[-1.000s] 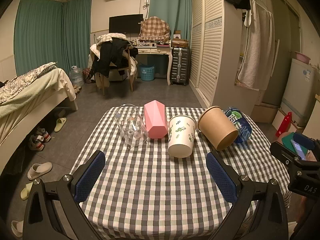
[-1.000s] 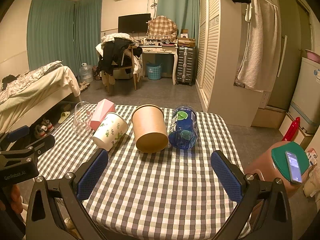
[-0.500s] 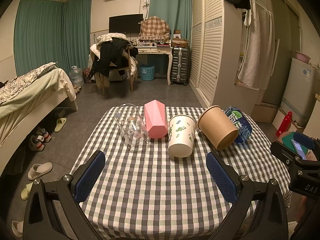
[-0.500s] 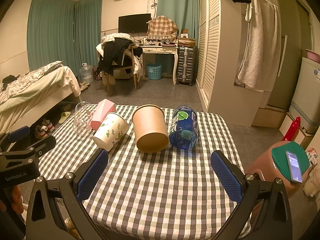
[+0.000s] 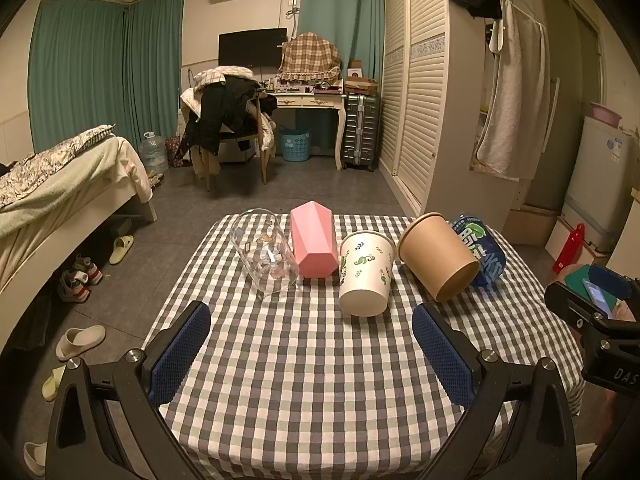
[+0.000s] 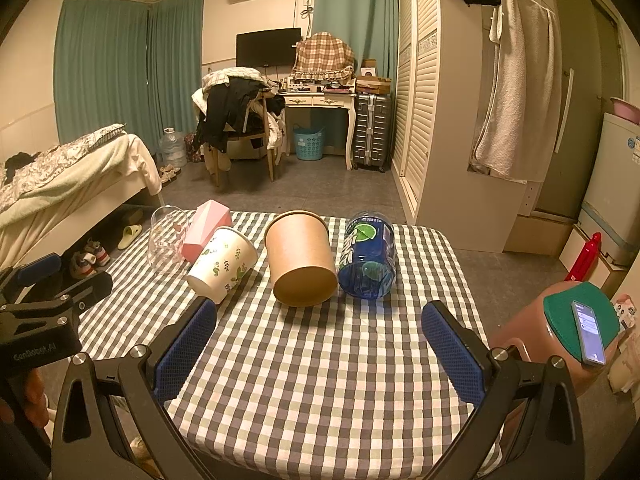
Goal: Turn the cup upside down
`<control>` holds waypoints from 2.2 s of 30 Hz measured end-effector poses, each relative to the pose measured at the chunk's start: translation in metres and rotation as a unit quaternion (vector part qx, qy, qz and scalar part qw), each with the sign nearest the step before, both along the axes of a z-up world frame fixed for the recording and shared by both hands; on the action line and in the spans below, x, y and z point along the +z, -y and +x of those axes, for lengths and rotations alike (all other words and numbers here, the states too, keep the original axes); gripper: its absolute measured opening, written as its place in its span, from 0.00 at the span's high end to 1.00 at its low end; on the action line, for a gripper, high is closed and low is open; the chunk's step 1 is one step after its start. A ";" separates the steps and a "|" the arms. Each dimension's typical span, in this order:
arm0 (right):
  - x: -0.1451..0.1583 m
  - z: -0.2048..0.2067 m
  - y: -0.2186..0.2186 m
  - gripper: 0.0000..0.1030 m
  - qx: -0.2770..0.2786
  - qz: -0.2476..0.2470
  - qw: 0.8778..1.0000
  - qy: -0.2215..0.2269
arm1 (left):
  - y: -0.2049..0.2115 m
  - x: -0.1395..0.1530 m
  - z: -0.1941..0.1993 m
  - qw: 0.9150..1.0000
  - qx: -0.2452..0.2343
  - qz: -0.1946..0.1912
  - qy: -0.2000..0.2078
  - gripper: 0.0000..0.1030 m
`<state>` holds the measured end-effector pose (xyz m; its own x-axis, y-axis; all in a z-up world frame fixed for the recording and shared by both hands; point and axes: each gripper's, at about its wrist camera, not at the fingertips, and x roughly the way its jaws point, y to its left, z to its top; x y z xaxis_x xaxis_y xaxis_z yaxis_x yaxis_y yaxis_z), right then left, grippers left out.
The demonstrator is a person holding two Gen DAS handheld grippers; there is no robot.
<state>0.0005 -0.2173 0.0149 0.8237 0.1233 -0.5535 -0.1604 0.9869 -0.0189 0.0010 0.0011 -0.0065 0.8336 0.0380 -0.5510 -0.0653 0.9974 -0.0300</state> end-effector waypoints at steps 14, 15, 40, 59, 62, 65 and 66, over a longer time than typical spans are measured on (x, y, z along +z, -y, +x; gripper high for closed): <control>0.007 0.003 0.000 0.00 0.002 -0.011 1.000 0.001 | -0.004 -0.001 0.010 1.000 0.007 -0.014 -0.009 0.00; 0.008 0.004 0.002 0.00 0.000 -0.012 1.000 0.000 | -0.005 0.001 0.016 1.000 0.008 -0.015 -0.011 0.00; -0.059 0.267 0.040 0.05 -0.044 -0.045 0.973 -0.221 | -0.015 -0.047 0.096 0.995 0.038 -0.017 -0.087 0.00; -0.012 0.194 0.056 0.30 -0.017 -0.040 0.972 -0.233 | -0.019 -0.029 0.071 0.997 0.031 -0.019 -0.062 0.00; 0.004 0.161 0.034 0.30 0.005 -0.058 0.972 -0.226 | -0.025 -0.021 0.061 0.998 0.034 -0.021 -0.052 0.00; 0.005 0.131 0.008 0.30 0.035 -0.060 0.970 -0.233 | -0.034 -0.014 0.049 0.998 0.036 -0.035 -0.043 0.00; 0.003 0.124 -0.002 0.30 0.046 -0.053 0.968 -0.240 | -0.036 -0.013 0.046 0.998 0.036 -0.037 -0.041 0.00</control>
<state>0.1244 -0.2149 0.0183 0.4574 0.1055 -0.8830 -0.2636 0.9644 -0.0214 0.0469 0.0371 -0.0190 0.7823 0.0542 -0.6206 -0.1429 0.9853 -0.0941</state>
